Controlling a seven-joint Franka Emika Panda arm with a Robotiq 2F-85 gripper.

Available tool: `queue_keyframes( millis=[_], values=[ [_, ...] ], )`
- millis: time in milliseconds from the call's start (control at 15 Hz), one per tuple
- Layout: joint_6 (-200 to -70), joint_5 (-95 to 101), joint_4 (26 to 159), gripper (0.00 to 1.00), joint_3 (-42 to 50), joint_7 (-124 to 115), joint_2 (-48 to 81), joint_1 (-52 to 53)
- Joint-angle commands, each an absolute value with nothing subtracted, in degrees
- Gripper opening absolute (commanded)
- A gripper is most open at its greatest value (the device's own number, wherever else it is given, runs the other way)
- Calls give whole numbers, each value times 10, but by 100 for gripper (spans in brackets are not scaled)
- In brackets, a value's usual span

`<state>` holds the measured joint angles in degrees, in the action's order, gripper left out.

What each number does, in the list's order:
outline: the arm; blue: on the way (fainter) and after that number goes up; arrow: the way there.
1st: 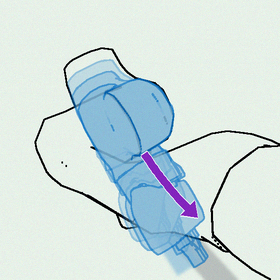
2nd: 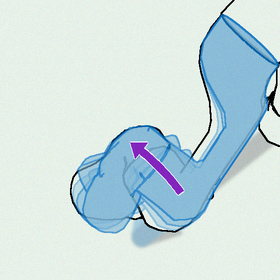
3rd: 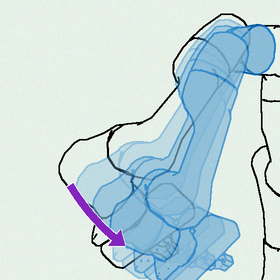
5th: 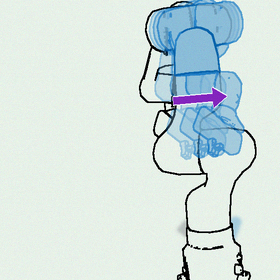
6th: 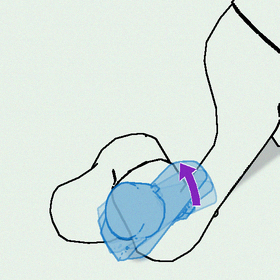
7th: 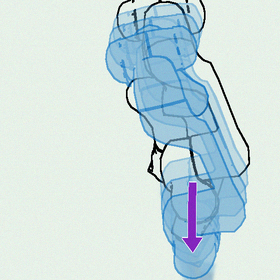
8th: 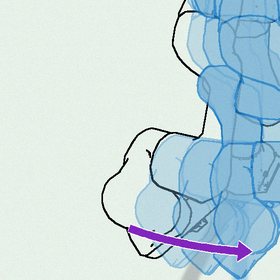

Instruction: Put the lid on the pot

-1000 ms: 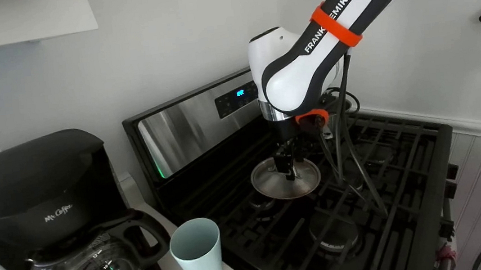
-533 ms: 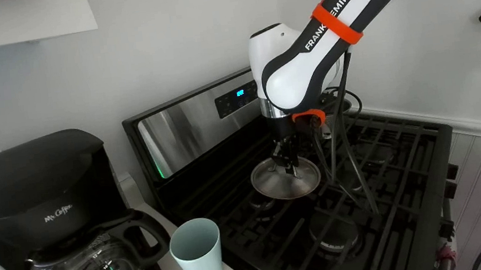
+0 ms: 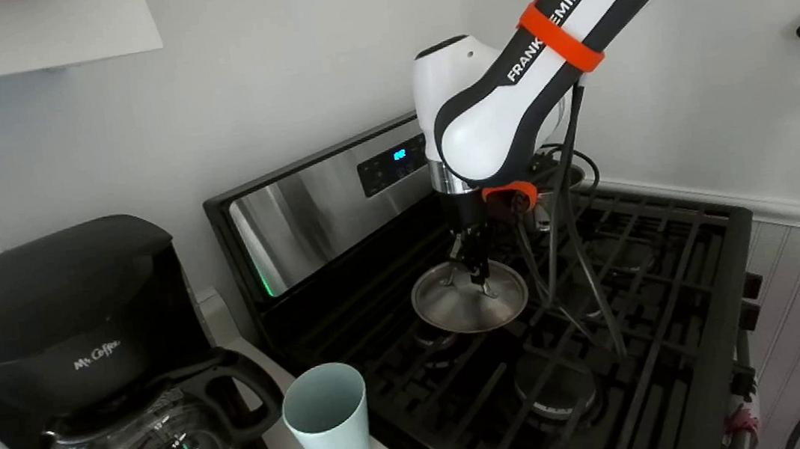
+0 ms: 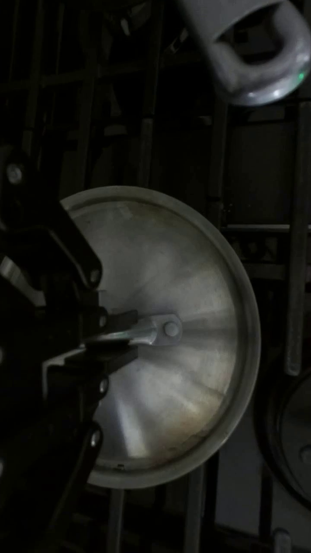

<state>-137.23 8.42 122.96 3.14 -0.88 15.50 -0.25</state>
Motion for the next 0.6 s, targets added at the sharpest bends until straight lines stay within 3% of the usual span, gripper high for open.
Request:
queue_keyframes(
  millis=[0,533],
  values=[
    [-1379,63,1261,4,17,1,85,-3],
    [-1302,20,1246,4,8,15,-32,-5]
  ],
)
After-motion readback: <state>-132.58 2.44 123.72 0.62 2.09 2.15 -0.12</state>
